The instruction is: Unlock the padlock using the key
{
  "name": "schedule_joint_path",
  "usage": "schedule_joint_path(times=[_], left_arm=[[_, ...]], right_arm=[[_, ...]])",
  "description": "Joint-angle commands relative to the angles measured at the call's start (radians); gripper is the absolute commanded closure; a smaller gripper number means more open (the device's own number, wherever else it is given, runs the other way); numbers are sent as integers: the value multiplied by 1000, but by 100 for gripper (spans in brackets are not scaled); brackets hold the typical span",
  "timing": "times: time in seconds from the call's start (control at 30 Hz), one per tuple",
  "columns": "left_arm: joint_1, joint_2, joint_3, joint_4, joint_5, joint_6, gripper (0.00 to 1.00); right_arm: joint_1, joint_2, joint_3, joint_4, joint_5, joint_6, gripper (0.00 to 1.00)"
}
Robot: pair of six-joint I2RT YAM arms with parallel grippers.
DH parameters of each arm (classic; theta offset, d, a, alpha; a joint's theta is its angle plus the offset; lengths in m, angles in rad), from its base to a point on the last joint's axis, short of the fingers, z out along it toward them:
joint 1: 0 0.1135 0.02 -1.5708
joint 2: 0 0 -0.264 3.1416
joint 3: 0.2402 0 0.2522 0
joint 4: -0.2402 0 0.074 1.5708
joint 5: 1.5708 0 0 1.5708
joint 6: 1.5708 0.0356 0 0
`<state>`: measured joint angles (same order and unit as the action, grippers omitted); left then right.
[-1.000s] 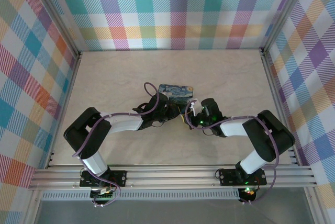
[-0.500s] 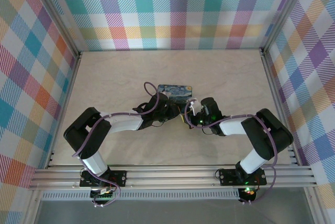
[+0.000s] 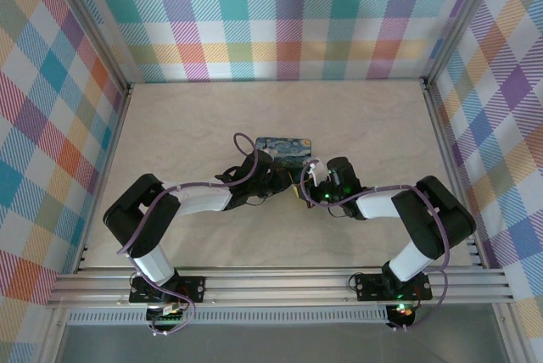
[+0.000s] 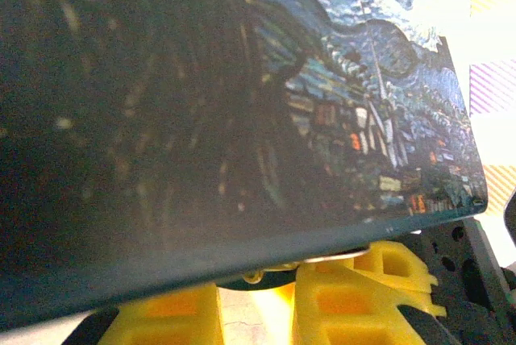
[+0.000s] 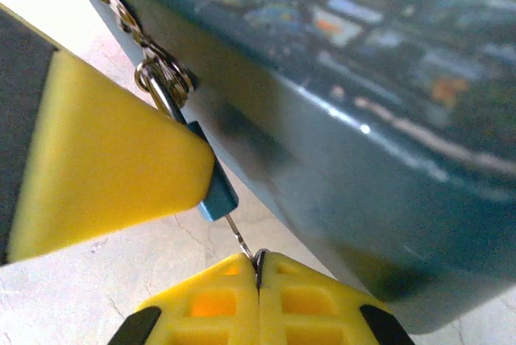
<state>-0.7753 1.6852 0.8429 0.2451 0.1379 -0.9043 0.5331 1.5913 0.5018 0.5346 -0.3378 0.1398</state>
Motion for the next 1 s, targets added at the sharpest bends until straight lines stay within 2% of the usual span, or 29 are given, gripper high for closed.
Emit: schedule_joint_path(times=[0.0, 0.37, 0.63, 0.97], left_arm=[[-15, -6, 7, -13, 69, 12, 81], [-16, -1, 13, -1, 76, 2, 82], [-15, 1, 9, 14, 81, -10, 81], [-15, 5, -3, 23, 71, -15, 82]], right_arm=[[-25, -31, 47, 69, 28, -21, 100], [-30, -12, 51, 88, -19, 3, 100], [-30, -11, 47, 186, -68, 82, 100], [-30, 17, 8, 202, -63, 103, 100]])
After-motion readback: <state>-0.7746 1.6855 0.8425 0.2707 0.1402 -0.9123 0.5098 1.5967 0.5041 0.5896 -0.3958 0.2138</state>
